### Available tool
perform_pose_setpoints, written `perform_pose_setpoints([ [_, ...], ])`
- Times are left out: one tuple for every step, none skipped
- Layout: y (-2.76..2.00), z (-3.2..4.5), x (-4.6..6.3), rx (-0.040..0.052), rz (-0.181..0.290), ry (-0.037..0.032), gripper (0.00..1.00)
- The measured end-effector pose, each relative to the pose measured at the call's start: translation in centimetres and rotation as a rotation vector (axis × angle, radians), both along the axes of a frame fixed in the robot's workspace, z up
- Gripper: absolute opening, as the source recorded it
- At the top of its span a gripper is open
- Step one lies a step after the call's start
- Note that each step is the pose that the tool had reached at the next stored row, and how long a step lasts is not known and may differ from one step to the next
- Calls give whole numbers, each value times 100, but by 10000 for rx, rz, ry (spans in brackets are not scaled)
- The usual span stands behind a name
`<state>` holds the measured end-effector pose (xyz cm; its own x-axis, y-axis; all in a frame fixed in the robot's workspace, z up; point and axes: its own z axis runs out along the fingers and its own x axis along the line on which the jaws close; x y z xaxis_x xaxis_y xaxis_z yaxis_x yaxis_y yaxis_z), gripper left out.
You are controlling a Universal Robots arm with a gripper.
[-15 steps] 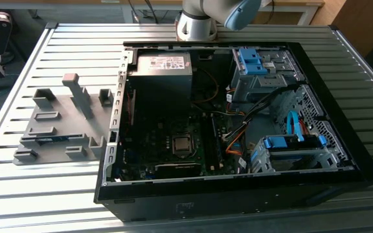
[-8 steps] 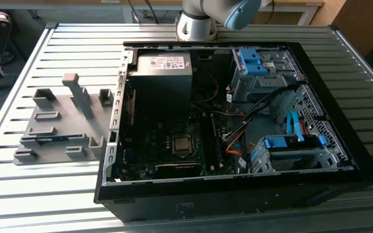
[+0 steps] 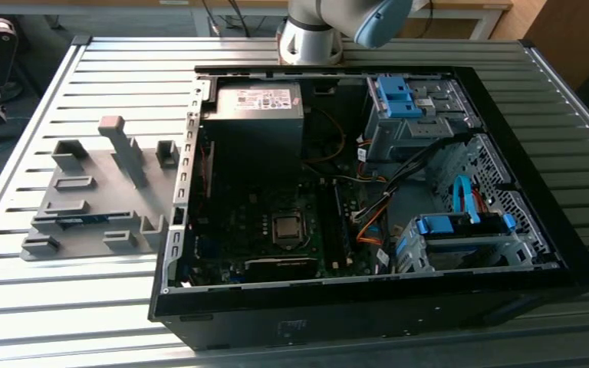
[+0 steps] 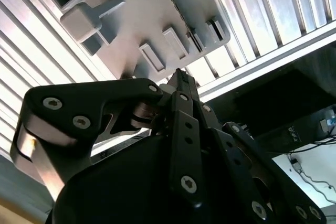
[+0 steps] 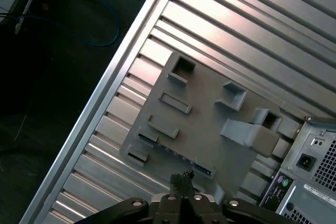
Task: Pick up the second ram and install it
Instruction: 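Pick up the second ram and move it above second insertion slot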
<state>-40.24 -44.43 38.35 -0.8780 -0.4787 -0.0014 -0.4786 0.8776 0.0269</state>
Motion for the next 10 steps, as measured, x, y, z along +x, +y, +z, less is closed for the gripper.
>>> perform_pose_setpoints([
  [0,-1,0,0,88,0,11],
  [0,-3,0,0,174,-2,11],
  [-1,-4,0,0,250,-9,11],
  [-1,-7,0,0,322,-22,11],
  [-1,-11,1,0,400,-34,11],
  [-1,-14,1,2,503,-39,11],
  [0,-16,1,1,627,-39,11],
  [0,-17,0,0,766,-37,11],
  [0,-19,0,0,899,-37,11],
  [0,-21,0,0,1036,-37,11],
])
